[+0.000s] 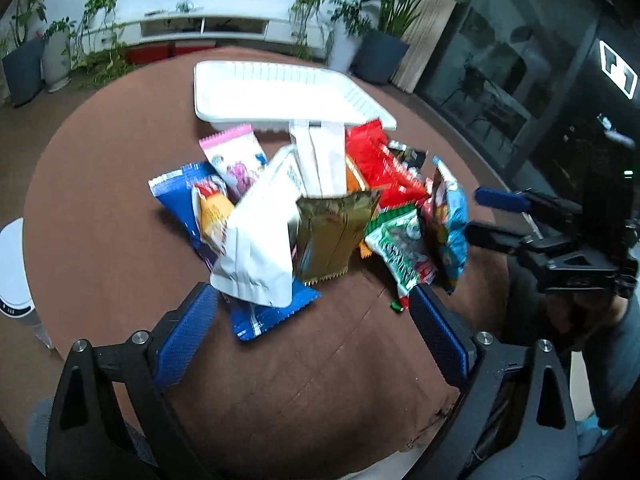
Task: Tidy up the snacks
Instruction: 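Grasp the blue chip bag with the right gripper while the left gripper approaches the green packet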
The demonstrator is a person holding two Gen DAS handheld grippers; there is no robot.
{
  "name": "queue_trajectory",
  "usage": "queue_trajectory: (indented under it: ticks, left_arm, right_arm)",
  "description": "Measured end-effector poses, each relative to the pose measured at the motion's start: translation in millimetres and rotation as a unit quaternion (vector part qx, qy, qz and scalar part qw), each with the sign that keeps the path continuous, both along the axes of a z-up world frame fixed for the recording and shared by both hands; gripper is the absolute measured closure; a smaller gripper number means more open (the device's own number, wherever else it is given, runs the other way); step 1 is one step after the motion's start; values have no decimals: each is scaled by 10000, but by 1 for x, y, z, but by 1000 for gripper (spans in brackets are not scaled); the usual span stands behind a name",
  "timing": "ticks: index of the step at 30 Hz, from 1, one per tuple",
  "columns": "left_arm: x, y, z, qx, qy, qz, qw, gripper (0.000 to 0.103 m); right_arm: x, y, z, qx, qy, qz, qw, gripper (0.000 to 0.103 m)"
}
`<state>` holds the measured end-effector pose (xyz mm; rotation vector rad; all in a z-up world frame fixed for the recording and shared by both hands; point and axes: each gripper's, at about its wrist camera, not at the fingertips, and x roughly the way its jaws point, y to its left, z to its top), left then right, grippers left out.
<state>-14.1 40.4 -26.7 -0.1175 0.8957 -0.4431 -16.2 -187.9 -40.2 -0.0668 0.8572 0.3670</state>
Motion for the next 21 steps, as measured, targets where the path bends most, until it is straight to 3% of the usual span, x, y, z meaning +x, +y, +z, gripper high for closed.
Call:
queue_trajectory:
  ticks: [13,15,18,21]
  left_arm:
    - [8,-12,16,84,-438,-4,9990,8]
    - [11,-13,18,-38,-449,49,9990,27]
    - [15,-18,17,18,-439,127,9990,46]
    - [15,-22,17,104,-458,222,9986,49]
  right_arm:
    - [15,4,-18,-62,239,196,9995,25]
    - [17,3,-18,-76,206,186,9996,26]
    - [19,1,-18,-106,225,137,9996,29]
    - [20,-1,-19,-73,282,99,9995,33]
